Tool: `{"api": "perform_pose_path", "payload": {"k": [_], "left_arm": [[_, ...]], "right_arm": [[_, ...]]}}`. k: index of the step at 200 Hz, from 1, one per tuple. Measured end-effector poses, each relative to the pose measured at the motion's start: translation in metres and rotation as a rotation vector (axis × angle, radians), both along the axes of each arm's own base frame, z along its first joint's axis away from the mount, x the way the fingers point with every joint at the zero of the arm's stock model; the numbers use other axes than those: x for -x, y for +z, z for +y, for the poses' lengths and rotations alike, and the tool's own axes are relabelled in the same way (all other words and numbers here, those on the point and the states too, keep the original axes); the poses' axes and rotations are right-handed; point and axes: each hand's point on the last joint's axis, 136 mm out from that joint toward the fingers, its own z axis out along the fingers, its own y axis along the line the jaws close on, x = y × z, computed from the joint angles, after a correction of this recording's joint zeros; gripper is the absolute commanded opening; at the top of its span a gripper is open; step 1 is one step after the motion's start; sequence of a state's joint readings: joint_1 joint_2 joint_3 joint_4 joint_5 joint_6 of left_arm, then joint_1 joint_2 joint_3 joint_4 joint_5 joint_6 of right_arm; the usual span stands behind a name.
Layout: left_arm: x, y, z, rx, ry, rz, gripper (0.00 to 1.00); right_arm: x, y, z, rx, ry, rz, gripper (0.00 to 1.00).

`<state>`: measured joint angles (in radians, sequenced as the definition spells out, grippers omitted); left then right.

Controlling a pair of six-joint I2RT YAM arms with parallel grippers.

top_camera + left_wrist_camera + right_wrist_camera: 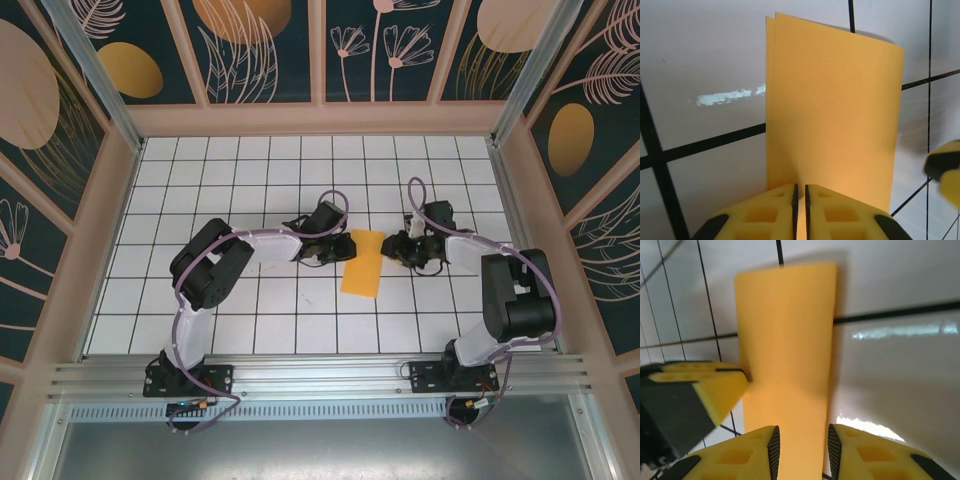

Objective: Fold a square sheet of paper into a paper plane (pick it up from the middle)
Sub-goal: Fold the square sheet of paper in half at the center of the table.

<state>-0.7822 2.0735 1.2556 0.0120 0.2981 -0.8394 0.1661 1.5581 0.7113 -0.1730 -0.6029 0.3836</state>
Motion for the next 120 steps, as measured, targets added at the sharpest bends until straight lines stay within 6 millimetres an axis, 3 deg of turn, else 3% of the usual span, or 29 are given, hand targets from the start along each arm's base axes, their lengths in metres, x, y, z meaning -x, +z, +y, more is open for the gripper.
{"api": "perform_pose_path", "payload": {"k": [50,120], "left_arm": [[-0.004,0.023,0.009,-0.003,0.038,-0.054,0.34],[0.0,0.013,0.023,-0.04,0.08,-0.046,0.42]], "right_arm": [[0.012,-0.001,0.017,-0.024,0.046,0.017,0.34],[0.01,0.0,0.018,-0.031,0.046,0.0,0.34]]}}
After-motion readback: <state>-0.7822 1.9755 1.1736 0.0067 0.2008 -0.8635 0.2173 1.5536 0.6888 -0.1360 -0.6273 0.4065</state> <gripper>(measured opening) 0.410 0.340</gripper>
